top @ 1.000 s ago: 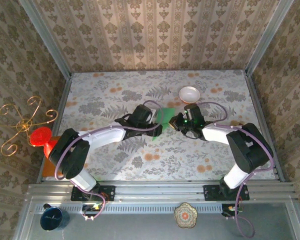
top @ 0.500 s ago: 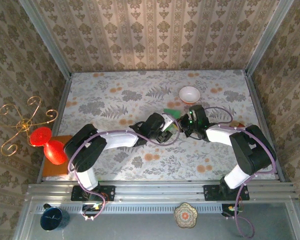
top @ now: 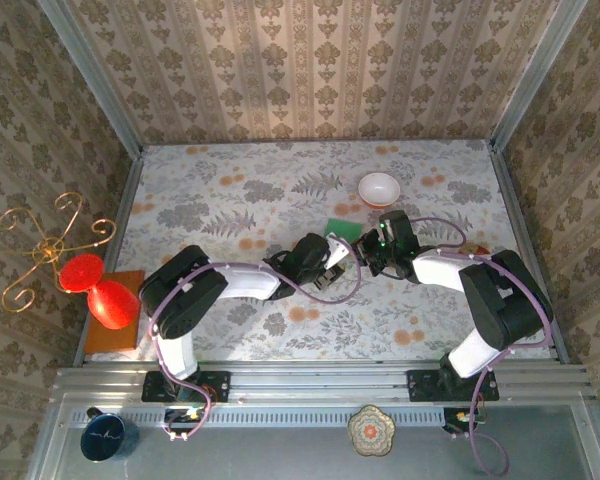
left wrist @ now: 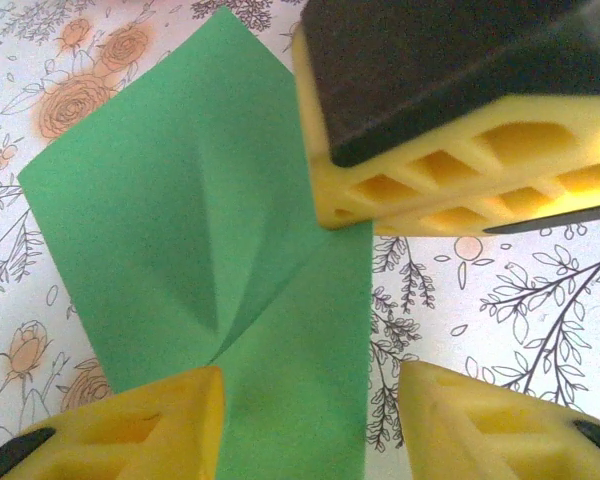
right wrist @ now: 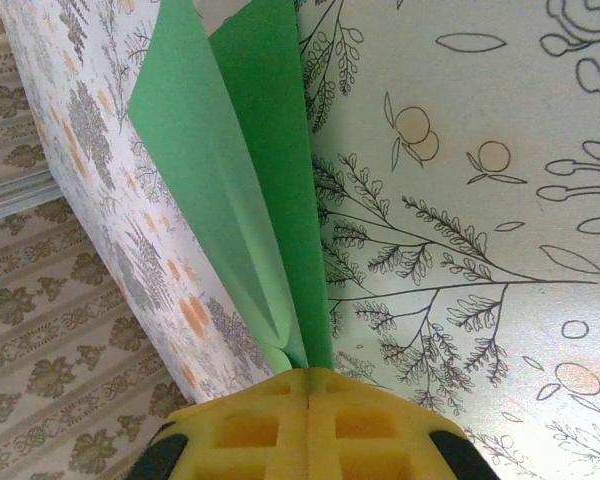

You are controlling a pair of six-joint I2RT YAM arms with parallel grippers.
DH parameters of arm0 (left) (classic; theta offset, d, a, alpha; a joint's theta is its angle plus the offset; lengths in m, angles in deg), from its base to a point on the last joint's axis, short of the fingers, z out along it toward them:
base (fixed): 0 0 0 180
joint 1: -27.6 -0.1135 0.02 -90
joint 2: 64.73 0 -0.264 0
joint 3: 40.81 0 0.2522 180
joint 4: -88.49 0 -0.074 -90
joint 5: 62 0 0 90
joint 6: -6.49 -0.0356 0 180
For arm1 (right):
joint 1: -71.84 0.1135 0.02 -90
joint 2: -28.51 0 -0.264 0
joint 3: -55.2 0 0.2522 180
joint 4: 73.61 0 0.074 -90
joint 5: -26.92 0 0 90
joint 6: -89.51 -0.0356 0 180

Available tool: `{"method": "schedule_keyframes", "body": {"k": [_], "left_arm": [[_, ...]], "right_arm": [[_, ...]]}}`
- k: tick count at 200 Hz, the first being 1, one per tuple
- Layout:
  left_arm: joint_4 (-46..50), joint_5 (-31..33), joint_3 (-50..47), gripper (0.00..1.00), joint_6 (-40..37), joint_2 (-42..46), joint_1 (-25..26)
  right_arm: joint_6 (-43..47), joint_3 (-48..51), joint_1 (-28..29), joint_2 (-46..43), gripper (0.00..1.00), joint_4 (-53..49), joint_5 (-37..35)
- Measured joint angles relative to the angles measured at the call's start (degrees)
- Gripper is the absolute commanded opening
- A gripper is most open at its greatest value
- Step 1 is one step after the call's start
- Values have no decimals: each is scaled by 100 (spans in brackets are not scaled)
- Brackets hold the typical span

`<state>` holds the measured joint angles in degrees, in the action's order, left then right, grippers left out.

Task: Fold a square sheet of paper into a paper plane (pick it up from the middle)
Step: Fold the wing for the fifth time at the center of the table.

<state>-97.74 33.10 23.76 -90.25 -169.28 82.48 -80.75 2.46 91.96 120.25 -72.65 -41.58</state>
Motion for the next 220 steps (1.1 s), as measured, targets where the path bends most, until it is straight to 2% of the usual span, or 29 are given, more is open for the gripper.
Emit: {"method": "schedule_keyframes", "body": {"k": [75, 87, 108, 126, 156, 220], "left_arm": [[-149, 168, -57, 39, -111, -153, 33], [-153, 186, -61, 37, -122, -153, 35], [-157, 223, -61, 32, -138, -153, 35], [-181, 223, -76, 28, -142, -153, 35], [-251, 170, -116, 23, -94, -160, 20], [-282, -498, -310, 15, 514, -155, -308]], "right_arm": [[-98, 0, -42, 0, 10, -72, 17], [-114, 0, -50, 0, 16, -87, 24], [-116, -2, -68, 0, 43, -164, 44], [-68, -13, -94, -7, 56, -306, 59], [234, -44, -251, -129, 64, -686, 20], [1108, -142, -573, -341, 67, -1178, -162]]}}
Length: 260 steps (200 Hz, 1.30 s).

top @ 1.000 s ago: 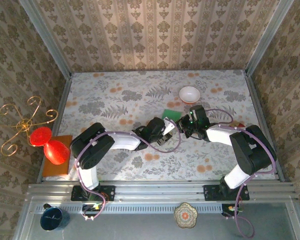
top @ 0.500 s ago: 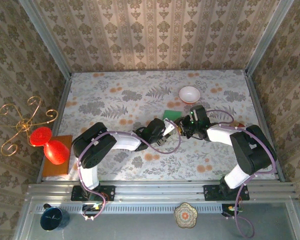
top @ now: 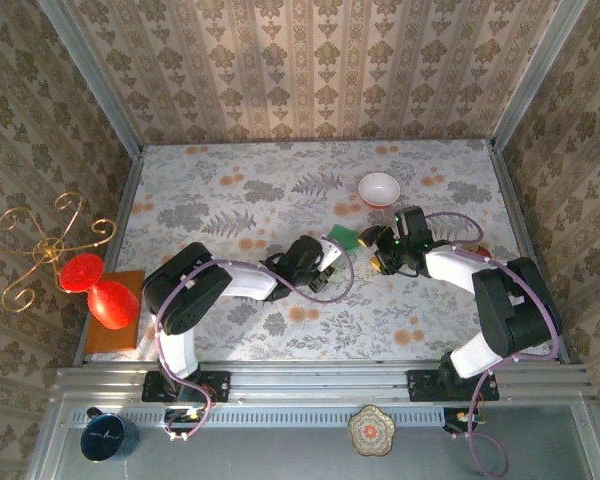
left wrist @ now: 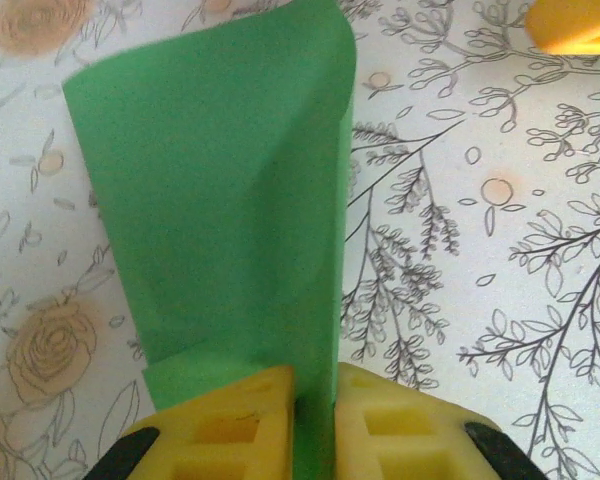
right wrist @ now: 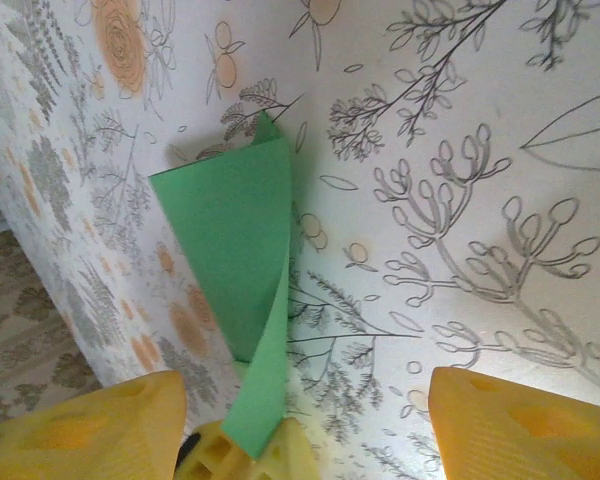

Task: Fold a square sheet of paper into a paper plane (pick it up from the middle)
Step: Fold the wing for the fifth time at the center of the table.

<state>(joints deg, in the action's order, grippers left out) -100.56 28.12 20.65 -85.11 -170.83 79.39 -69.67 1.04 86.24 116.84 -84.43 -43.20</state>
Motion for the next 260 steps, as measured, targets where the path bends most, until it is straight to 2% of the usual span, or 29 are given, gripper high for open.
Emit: {"method": "schedule_keyframes", "body": {"k": [63, 105, 215, 260], "left_arm": [[7, -973, -133, 5, 1082, 369, -542], [9, -1639, -146, 4, 1969, 525, -863], [129, -2463, 0, 0, 3187, 262, -916], [157, -2688, 94, 0, 3748, 109, -944]], "right_arm": [[887, 0, 0, 0, 68, -103, -13], [1425, 0, 0, 9, 69, -4, 170], [2262, -125, 243, 334, 70, 291, 669], [2413, -313, 315, 551, 65, 258, 739]]}}
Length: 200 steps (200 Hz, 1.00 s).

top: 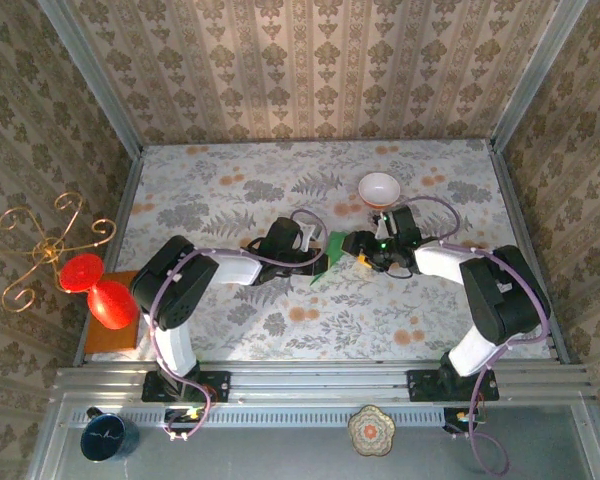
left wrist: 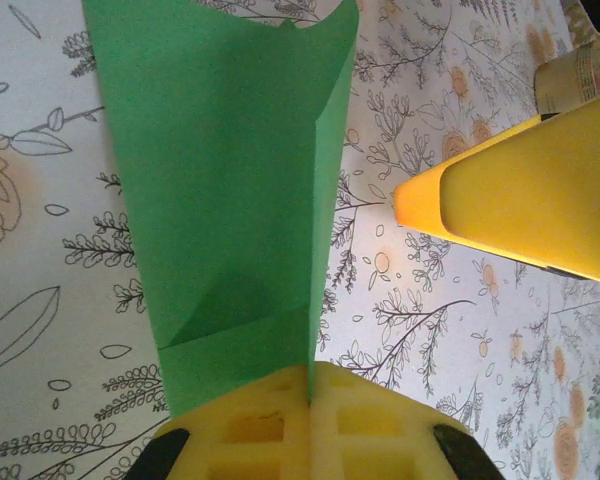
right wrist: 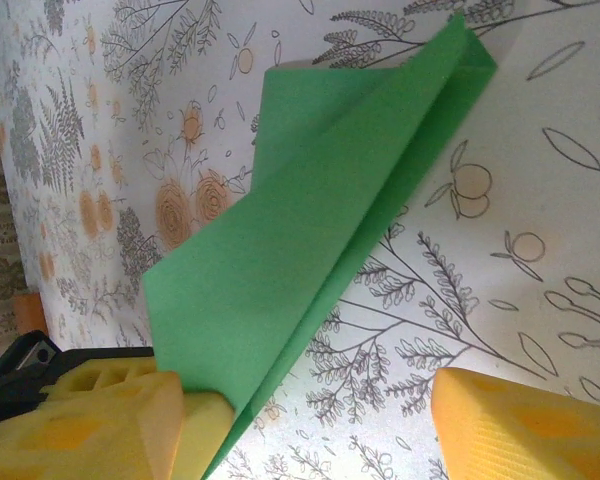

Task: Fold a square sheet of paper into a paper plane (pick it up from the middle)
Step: Fold the wing for the fifth time at the center of the table.

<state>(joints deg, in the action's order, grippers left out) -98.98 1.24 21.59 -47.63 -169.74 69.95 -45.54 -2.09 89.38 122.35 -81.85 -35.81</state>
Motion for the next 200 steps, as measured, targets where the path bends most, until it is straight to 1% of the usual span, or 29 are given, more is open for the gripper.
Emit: {"method": "schedule_keyframes", "body": {"k": [18, 64, 116, 156, 200], "left_arm": [[11, -50, 24, 0, 317, -72, -59], [-9, -70, 24, 0, 831, -107, -131], [-170, -201, 24, 1, 1193, -160, -195], [-299, -289, 20, 1, 1414, -245, -219], [-476, -352, 2, 2, 1558, -262, -232]], "right_arm": [[17, -61, 0, 50, 62, -57, 0], [13, -72, 0, 111, 61, -103, 0], [57, -315, 24, 291, 61, -153, 0], [249, -721, 120, 535, 61, -435, -31], [466, -1082, 225, 791, 61, -774, -229]]}}
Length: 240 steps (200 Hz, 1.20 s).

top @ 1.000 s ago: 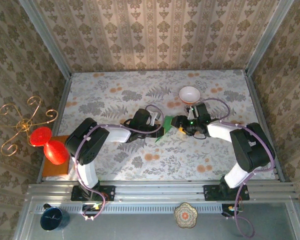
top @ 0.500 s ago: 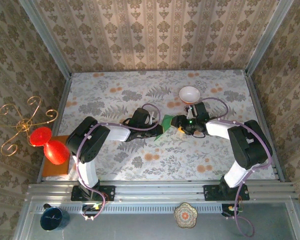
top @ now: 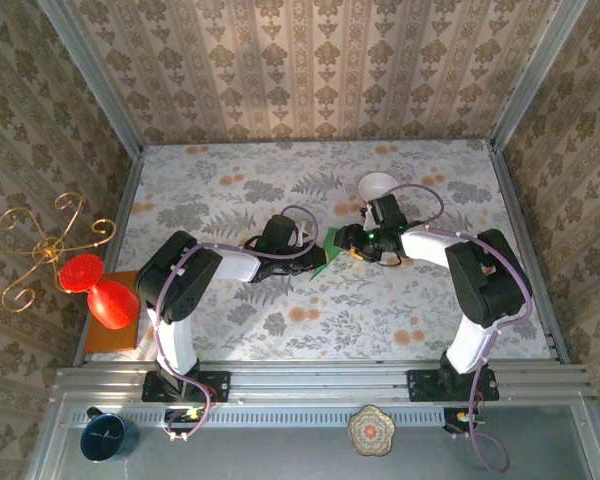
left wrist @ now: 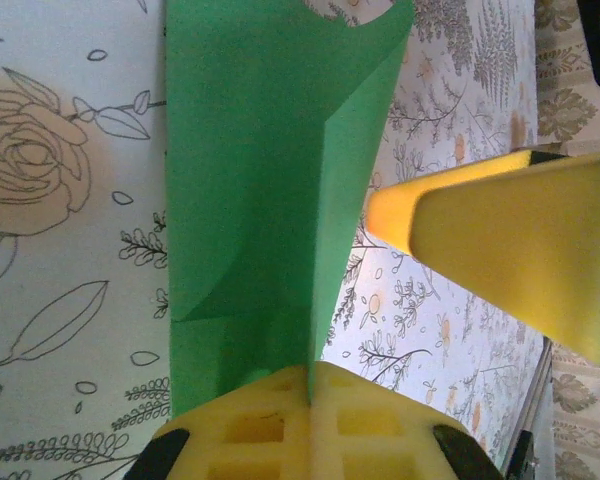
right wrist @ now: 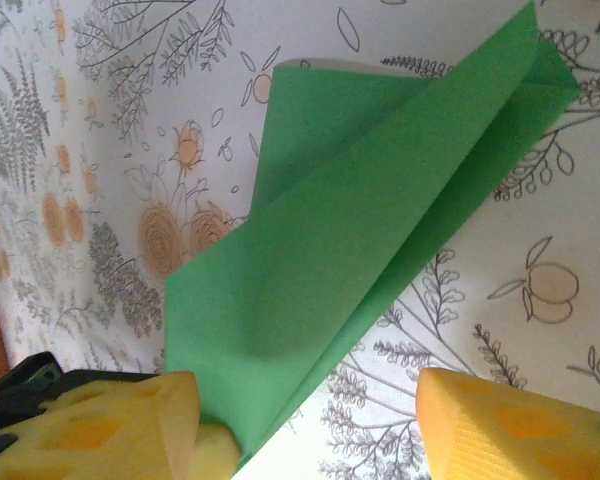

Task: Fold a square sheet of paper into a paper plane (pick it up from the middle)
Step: Fold the wing for the fifth time at the center of the table.

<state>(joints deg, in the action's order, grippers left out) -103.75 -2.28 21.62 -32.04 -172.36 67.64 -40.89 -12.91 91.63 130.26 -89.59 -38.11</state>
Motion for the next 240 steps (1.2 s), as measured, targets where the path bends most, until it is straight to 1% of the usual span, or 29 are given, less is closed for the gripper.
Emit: {"method": "schedule_keyframes", "body": {"k": [59, 120, 184, 240], "left_arm": [[-155, -42, -66, 5, 50, -144, 0], [-208, -66, -118, 11, 127, -240, 0], [-317, -105, -138, 24, 138, -221, 0], [13, 24, -157, 34, 7, 22, 0]], "right_arm": [[212, -352, 133, 315, 62, -420, -313], [275, -660, 297, 459, 62, -852, -756], [282, -920, 439, 570, 60, -1235, -1150], [297, -984, 474, 599, 60, -1327, -1252]]}}
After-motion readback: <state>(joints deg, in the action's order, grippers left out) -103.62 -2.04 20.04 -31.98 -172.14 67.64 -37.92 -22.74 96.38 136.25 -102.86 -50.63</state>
